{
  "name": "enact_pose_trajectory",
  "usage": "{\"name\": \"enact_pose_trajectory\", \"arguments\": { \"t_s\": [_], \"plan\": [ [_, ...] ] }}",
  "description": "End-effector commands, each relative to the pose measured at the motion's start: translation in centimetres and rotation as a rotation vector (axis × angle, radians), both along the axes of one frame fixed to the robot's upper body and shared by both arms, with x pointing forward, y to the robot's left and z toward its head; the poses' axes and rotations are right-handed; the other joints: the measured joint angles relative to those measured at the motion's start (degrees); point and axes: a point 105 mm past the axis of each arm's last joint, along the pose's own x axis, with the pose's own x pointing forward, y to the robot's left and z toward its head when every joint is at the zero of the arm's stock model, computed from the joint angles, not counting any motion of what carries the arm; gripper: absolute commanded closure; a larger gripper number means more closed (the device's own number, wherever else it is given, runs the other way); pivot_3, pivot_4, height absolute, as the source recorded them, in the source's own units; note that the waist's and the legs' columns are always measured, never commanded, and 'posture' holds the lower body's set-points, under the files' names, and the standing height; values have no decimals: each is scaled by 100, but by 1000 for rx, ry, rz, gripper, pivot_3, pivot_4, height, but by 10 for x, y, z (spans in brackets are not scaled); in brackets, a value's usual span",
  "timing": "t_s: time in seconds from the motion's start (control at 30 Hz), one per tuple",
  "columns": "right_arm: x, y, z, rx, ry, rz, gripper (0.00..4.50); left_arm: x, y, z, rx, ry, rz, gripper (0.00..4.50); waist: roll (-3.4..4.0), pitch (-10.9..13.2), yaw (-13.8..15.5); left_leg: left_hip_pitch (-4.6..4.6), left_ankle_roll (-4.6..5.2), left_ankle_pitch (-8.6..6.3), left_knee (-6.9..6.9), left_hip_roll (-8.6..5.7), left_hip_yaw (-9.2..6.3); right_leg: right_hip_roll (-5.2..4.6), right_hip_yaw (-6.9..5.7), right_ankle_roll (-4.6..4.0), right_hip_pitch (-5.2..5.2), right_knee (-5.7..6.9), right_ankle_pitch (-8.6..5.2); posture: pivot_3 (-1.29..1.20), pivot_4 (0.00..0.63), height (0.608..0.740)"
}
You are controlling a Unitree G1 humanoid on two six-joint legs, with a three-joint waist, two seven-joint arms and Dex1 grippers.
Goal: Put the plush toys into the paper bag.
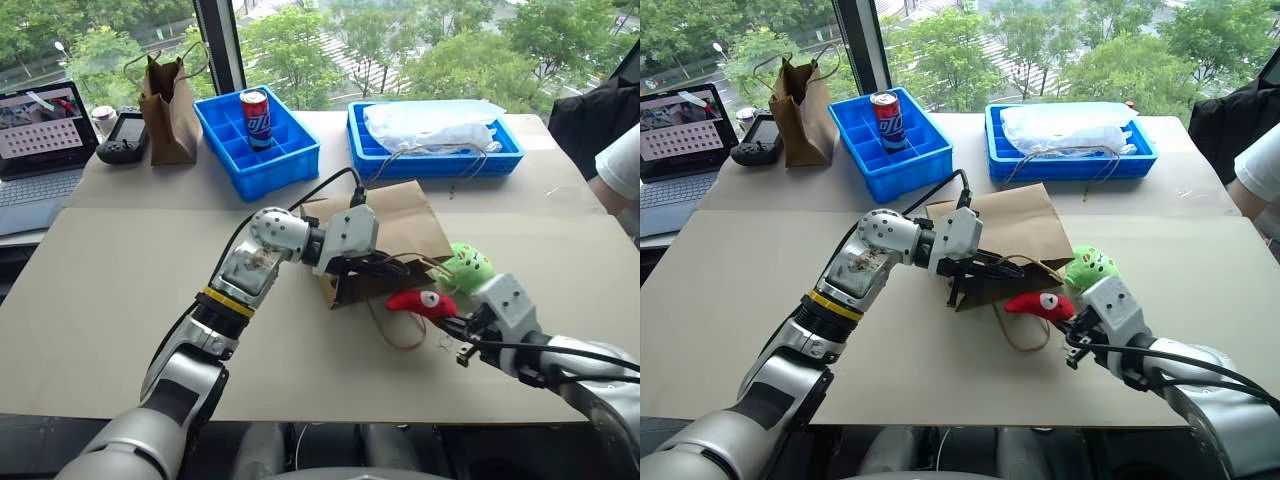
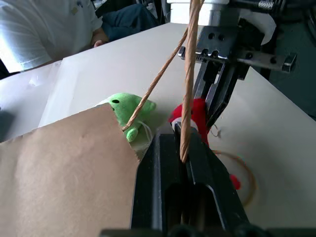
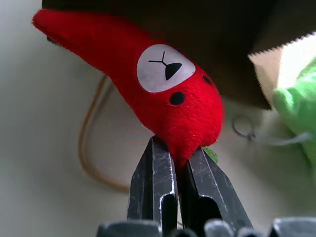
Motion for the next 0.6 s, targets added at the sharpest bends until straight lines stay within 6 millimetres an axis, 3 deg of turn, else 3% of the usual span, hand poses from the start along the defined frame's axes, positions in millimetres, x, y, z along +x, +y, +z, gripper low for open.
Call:
{"name": "enact_pose_trajectory", "arguments": {
  "t_s": [0.03,0.13,0.23,0.33,0.43,0.6],
  "plan": [
    [19,-2,2,-73,-43,-23,4481,-12,6,5,-4,24,-29,4500,3,-2,-1,-1,0,0,-1,-1,0,0,0,0,-1,0,0,0,150,724],
    [34,2,3,-113,-85,-5,4481,-17,9,4,2,58,-29,4500,3,-2,9,-6,2,-1,-6,-1,0,0,-1,2,-7,-2,-1,0,150,724],
    [58,20,15,-69,-176,-5,4481,-19,9,6,-3,89,-18,4500,3,-2,7,-14,2,-1,-5,-1,1,-1,-1,2,-14,-3,-1,0,150,724],
    [70,38,16,23,-214,-6,3343,-17,7,10,-4,93,-4,4500,3,-2,10,-14,2,-1,-5,-2,0,0,-1,2,-15,-1,-1,0,150,724],
    [72,42,14,105,-240,-40,2366,-13,9,14,-13,111,18,4500,4,-2,37,-15,2,-1,-7,-1,-2,3,-4,2,-13,0,-1,0,150,724],
    [37,21,6,145,-192,-60,671,1,24,8,26,100,70,4500,9,-5,106,-34,5,-2,-4,-4,-13,-6,-6,7,-15,-6,-3,0,150,724]
  ]
}}
